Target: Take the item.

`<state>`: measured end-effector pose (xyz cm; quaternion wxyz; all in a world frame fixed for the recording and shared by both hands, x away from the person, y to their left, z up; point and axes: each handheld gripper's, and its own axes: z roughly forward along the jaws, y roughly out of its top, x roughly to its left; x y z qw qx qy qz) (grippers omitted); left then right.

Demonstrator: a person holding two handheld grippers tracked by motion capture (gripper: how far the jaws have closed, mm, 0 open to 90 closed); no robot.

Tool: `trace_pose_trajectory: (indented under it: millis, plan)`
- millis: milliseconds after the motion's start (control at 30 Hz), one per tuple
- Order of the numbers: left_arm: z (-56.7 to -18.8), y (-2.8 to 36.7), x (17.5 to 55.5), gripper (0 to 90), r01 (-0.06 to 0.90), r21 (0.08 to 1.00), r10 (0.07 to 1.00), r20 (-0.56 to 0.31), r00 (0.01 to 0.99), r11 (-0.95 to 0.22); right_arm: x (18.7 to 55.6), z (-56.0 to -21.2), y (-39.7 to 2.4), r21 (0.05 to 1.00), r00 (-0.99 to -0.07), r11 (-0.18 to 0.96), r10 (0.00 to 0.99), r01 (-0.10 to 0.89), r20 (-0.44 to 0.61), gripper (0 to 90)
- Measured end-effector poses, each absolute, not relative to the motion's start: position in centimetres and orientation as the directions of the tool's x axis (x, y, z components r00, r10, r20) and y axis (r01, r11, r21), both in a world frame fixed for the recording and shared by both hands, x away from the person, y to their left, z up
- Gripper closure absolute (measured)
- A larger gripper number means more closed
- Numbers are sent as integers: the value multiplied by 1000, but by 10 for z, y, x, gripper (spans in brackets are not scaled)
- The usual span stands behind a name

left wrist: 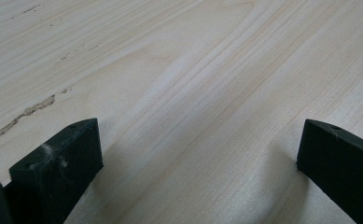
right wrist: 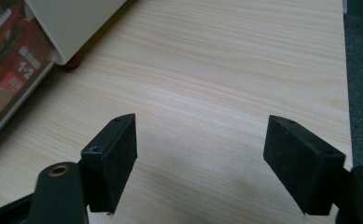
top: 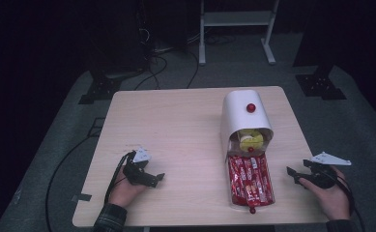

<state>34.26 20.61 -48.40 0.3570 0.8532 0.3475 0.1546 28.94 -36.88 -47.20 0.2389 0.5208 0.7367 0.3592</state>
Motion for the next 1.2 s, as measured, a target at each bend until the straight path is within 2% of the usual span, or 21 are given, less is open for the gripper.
trace_pose_trajectory:
  millis: [1200]
  plan:
    - [-484, 206, 343, 0, 483, 717, 703, 15, 711, -503, 279, -453, -362, 819, -369, 184, 929, 544, 37, 251]
